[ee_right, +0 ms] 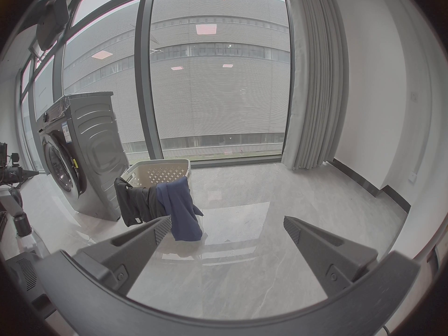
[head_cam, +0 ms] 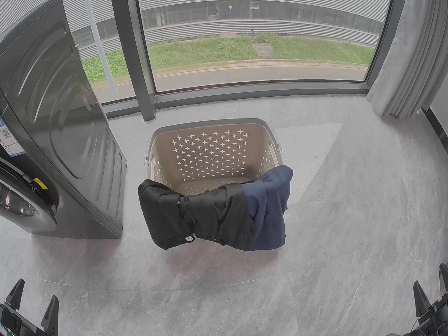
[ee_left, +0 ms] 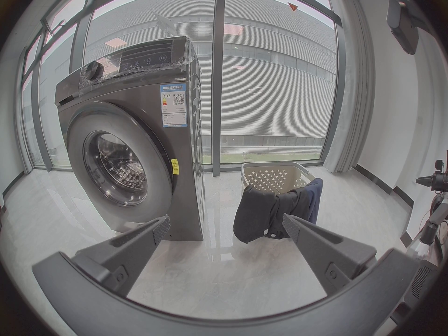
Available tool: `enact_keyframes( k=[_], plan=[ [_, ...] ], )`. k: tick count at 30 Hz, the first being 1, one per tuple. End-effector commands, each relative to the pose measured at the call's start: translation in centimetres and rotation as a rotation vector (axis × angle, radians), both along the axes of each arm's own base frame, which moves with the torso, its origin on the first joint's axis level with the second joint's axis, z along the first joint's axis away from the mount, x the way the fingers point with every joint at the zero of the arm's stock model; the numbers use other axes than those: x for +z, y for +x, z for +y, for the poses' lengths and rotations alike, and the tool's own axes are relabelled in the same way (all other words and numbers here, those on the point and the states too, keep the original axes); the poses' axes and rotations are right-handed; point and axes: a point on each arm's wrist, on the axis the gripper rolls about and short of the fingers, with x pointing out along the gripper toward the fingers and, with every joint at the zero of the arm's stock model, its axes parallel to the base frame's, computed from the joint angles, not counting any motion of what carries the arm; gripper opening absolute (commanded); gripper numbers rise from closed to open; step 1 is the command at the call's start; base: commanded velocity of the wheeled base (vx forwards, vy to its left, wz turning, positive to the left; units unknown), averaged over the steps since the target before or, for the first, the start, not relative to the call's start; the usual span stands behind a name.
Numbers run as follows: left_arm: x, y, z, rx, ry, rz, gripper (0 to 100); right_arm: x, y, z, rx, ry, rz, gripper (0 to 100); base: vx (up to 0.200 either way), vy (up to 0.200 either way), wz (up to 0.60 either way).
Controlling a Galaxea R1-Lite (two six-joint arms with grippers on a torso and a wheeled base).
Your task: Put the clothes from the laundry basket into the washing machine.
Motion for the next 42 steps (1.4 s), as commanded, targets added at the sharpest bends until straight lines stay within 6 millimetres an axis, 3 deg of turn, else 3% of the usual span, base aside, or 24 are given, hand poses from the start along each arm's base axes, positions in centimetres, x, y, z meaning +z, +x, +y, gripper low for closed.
enact_keyframes(
  k=[1,28,34,42],
  plan=[
    [-0.47,0.03,0.00,0.001,0.000,0.004,100,-0.52,0.02,0.00,0.001,-0.001,0.003,100,0.000,0.000,0.00],
    [-0.47,0.04,0.00,0.001,-0.002,0.006,100,-0.52,0.02,0.00,0.001,-0.001,0.003,100,0.170,0.000,0.00],
    [-0.47,0.03,0.00,0.001,0.000,0.004,100,-0.52,0.02,0.00,0.001,-0.001,0.003,100,0.000,0.000,0.00],
    [-0.47,0.04,0.00,0.001,-0.002,0.006,100,-0.52,0.02,0.00,0.001,-0.001,0.003,100,0.150,0.000,0.00]
  ],
)
